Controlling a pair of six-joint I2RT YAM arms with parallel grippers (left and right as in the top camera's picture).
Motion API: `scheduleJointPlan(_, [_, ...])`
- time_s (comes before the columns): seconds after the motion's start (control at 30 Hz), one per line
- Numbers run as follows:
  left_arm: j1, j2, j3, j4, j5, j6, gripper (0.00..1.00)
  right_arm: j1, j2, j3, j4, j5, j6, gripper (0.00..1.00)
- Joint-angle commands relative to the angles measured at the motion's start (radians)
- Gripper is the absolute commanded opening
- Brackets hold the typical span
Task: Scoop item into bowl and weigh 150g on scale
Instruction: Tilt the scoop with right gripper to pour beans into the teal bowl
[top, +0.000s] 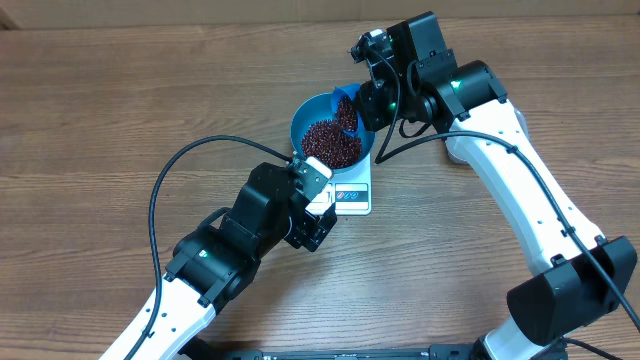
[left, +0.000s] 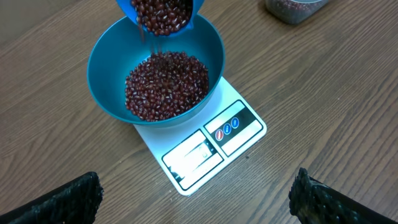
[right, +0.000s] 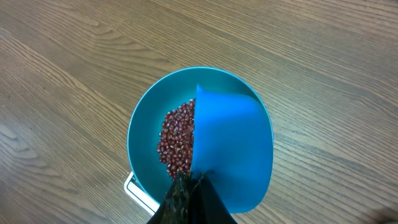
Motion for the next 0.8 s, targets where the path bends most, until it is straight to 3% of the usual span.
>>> scheduleJointPlan(0.0, [0.0, 0.002, -0.005, 0.003, -0.005, -0.006, 1.0, 0.0, -0.037, 0.037, 0.009, 0.013, 0.003, 0.04])
scheduleJointPlan(0.77, [-0.001, 0.002, -0.005, 0.003, -0.005, -0.006, 0.99, 0.0, -0.037, 0.037, 0.016, 0.061, 0.004, 0.04])
